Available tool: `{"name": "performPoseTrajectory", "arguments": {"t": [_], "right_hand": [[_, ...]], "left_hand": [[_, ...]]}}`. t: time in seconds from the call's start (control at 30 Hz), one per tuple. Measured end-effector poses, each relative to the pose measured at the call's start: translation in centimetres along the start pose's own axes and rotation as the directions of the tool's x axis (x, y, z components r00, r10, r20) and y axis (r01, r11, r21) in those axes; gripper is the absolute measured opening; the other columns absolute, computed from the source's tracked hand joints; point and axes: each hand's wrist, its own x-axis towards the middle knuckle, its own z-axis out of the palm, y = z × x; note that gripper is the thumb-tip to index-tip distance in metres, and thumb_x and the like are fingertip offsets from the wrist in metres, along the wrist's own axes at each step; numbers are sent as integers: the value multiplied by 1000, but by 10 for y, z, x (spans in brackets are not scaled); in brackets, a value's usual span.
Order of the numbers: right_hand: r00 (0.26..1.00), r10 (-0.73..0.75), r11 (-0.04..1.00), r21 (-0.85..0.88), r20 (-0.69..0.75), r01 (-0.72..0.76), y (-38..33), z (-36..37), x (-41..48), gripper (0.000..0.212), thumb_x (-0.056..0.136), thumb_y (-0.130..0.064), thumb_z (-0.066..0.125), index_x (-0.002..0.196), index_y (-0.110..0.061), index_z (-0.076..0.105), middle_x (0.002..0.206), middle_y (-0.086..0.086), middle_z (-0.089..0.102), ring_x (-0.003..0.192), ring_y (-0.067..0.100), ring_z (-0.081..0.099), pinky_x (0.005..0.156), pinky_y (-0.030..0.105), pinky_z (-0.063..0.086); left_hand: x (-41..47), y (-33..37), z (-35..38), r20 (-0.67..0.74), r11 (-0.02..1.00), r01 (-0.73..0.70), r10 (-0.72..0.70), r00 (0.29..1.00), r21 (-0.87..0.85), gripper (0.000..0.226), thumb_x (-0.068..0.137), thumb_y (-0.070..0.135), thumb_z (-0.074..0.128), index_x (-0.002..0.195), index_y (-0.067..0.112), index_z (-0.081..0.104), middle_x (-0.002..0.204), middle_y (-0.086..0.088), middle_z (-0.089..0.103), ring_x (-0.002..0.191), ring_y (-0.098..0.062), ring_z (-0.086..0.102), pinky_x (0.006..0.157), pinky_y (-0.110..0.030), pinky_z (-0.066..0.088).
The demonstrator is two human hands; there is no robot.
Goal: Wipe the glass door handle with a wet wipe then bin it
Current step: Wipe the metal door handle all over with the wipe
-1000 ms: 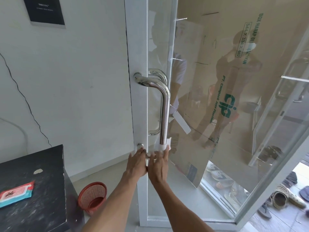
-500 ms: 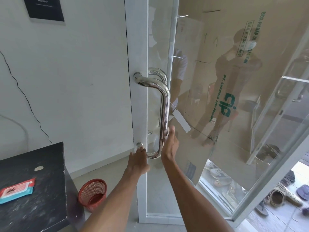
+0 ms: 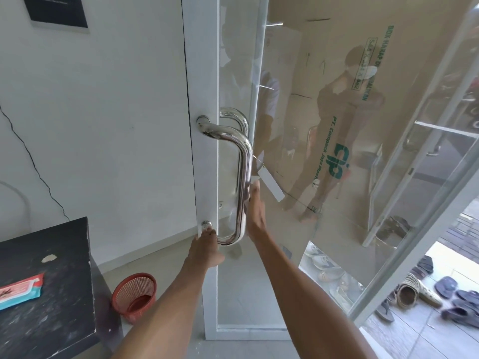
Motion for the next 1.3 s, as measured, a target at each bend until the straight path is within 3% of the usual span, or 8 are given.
{"name": "performPoseTrajectory", "arguments": {"t": [0.17, 0.27, 0.47, 0.57, 0.67, 0.87, 1.03, 1.3], "right_hand": [[997, -60, 998, 17, -44, 61, -28, 3, 4, 70, 93, -70, 25, 121, -22, 66, 78, -12, 61, 77, 6, 56, 75, 25, 43], [995, 31, 996, -75, -90, -38, 10, 1, -6, 69, 93, -69, 21, 105, -20, 69, 103, 8, 68, 99, 25, 61, 91, 39, 44], [978, 172, 976, -116, -121, -186, 49, -2, -28, 58, 102, -52, 20, 141, -19, 49, 140, 17, 53, 132, 32, 46, 107, 40, 34], [990, -16, 985, -171, -144, -9, 36, 3, -37, 58, 101, -54, 22, 126, -19, 62, 103, 13, 68, 101, 29, 61, 88, 37, 45], [941, -292, 943, -216, -171, 253, 7, 13, -30, 60, 94, -61, 23, 97, -13, 58, 72, -2, 53, 66, 15, 48, 69, 33, 41], [783, -612, 757, -368, -111, 540, -35, 16, -25, 50, 104, -33, 26, 151, -18, 29, 135, 4, 59, 89, 14, 61, 72, 5, 39], [830, -541, 777, -460, -137, 430, 35, -1, -31, 50, 96, -8, 39, 143, -23, 44, 80, 8, 66, 58, 3, 53, 56, 19, 41], [893, -373, 848, -483, -253, 217, 26, -7, -19, 37, 82, -35, 74, 115, -18, 70, 106, -2, 75, 93, 17, 70, 81, 27, 50]], "left_hand": [[-1, 3, -2, 28, 1000, 18, -17, 999, -13, 76, 82, 14, 53, 151, 6, 23, 162, -4, 14, 148, -18, 22, 120, -36, 18], [-1, 1, -4, 37, 1000, 15, -14, 999, -17, 73, 80, 11, 54, 148, 5, 27, 158, -6, 24, 144, -22, 31, 118, -36, 23], [0, -6, -6, 50, 1000, -7, 9, 999, -24, 83, 80, 12, 55, 154, 8, 17, 163, -3, 12, 150, -16, 16, 121, -36, 20], [-4, -4, -10, 79, 999, 8, -4, 997, -48, 84, 81, 12, 54, 155, 10, 14, 164, -1, 7, 150, -17, 13, 121, -36, 19], [-7, -3, -13, 102, 999, 6, -1, 995, -49, 82, 81, 12, 53, 154, 9, 16, 164, -2, 6, 150, -19, 15, 120, -36, 23], [-10, 1, -16, 132, 999, 31, -27, 991, -24, 83, 83, 13, 48, 155, 9, 7, 164, 0, -4, 151, -13, 4, 123, -35, 14], [-11, 5, -21, 117, 999, 24, -21, 993, -29, 81, 80, 11, 52, 154, 8, 18, 164, -3, 6, 150, -19, 15, 121, -36, 21], [-1, 4, -33, 135, 998, 45, -52, 989, 51, 67, 83, 12, 52, 147, 11, 36, 150, -5, 42, 136, -22, 44, 111, -30, 37]]}}
